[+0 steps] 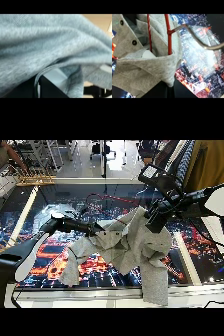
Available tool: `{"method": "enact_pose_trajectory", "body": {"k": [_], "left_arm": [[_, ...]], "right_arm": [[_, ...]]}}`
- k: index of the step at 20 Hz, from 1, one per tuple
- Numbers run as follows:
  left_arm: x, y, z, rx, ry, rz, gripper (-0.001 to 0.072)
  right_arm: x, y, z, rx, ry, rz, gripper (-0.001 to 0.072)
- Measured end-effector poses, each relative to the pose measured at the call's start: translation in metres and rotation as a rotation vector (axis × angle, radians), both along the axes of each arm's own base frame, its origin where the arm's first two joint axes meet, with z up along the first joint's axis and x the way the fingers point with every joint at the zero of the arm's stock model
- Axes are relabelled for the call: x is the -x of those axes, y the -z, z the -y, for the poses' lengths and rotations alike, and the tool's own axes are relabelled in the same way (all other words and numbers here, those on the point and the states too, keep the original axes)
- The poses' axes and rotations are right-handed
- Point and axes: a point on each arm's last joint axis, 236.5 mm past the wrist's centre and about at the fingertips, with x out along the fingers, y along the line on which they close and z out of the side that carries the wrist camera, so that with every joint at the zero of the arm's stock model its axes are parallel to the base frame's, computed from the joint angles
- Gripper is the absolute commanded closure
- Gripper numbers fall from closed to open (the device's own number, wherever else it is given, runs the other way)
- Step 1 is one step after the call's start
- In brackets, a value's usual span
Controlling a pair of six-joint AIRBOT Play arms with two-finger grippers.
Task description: Fold the clothes and pants, and hang the long-sleeved shirts on hangers.
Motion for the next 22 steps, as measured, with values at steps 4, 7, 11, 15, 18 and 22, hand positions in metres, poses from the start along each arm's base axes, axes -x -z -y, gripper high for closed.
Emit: {"method": "enact_pose_trajectory", "body": {"k": [4, 7, 11, 15, 18, 22], "left_arm": [[-0.022, -0.022, -0.007, 0.081, -0.072, 0.101, 0.0699], [-0.044, -0.054, -0.031, 0.155, -0.154, 0.206, 0.0699], [-0.064, -0.099, -0.074, 0.231, -0.259, 0.335, 0.0699], [-0.067, -0.136, -0.096, 0.327, -0.302, 0.416, 0.0699], [-0.064, -0.148, -0.102, 0.363, -0.303, 0.437, 0.0699], [-0.062, -0.156, -0.104, 0.391, -0.304, 0.45, 0.0699]], "right_arm": [[0.005, 0.002, -0.003, -0.006, -0.013, -0.023, 0.0679], [0.008, 0.005, -0.001, 0.003, -0.014, -0.039, 0.0679], [0.01, 0.006, 0.0, 0.01, -0.013, -0.046, 0.0679], [0.006, 0.007, 0.008, 0.041, 0.002, -0.033, 0.068], [0.001, 0.008, 0.017, 0.073, 0.028, -0.019, 0.068], [-0.008, 0.024, 0.04, 0.177, 0.079, -0.03, 0.0681]]}}
